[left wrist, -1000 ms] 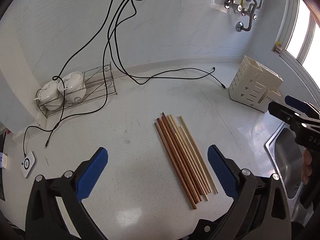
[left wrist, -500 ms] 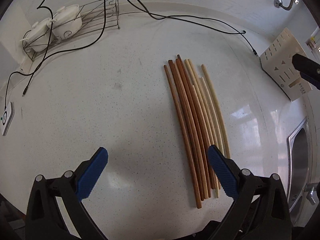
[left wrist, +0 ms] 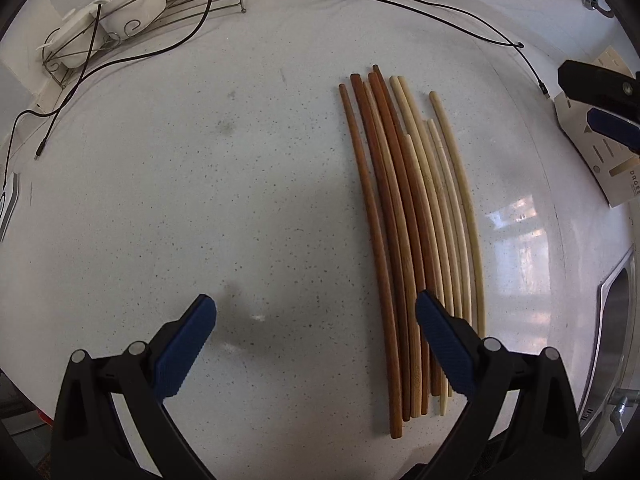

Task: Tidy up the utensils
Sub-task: 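Move both tools down toward the pile of wooden chopsticks, then close the right gripper on a pale wooden chopstick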

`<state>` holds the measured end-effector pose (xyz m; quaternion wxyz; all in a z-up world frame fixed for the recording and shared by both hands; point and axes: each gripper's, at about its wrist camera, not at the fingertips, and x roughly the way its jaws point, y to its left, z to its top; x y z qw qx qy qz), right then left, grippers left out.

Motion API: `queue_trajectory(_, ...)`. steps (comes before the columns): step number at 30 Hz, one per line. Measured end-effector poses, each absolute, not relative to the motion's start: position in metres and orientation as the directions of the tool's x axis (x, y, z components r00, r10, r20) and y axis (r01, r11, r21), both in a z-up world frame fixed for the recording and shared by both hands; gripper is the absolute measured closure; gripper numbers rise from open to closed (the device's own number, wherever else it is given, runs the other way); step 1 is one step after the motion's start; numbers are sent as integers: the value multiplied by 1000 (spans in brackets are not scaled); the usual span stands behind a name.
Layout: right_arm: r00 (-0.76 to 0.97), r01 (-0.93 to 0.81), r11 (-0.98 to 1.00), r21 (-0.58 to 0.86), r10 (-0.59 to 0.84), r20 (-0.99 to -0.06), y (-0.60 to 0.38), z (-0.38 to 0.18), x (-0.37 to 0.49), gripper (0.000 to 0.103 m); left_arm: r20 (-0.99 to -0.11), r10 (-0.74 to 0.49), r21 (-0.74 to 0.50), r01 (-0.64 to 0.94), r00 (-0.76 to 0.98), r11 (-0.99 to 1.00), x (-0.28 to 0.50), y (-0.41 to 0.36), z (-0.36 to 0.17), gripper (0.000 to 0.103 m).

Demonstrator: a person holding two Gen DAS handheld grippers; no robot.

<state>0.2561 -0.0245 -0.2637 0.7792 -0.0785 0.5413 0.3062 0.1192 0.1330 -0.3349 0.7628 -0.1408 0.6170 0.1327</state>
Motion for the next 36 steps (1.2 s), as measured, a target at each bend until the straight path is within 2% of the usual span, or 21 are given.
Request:
queue_trajectory(16, 213, -543, 807, 231, 399, -892, -28, -267, 261, 8, -987, 86, 21, -428, 134, 904, 130, 124, -357, 5)
queue_trajectory(28, 153, -576, 795, 191, 334, -930, -7, -275, 270, 9, -992, 53, -4, -449, 115, 894, 140, 130, -372, 5)
queue_trajectory(33, 59, -571, 806, 158, 232, -971, 8, -296, 281, 23, -992, 52, -5, -455, 114, 891, 136, 134, -371, 5)
queue_trajectory(36, -24, -568, 807, 161, 179, -984, 14, -314, 280, 27, -992, 54, -5, -454, 117, 891, 134, 138, -374, 5)
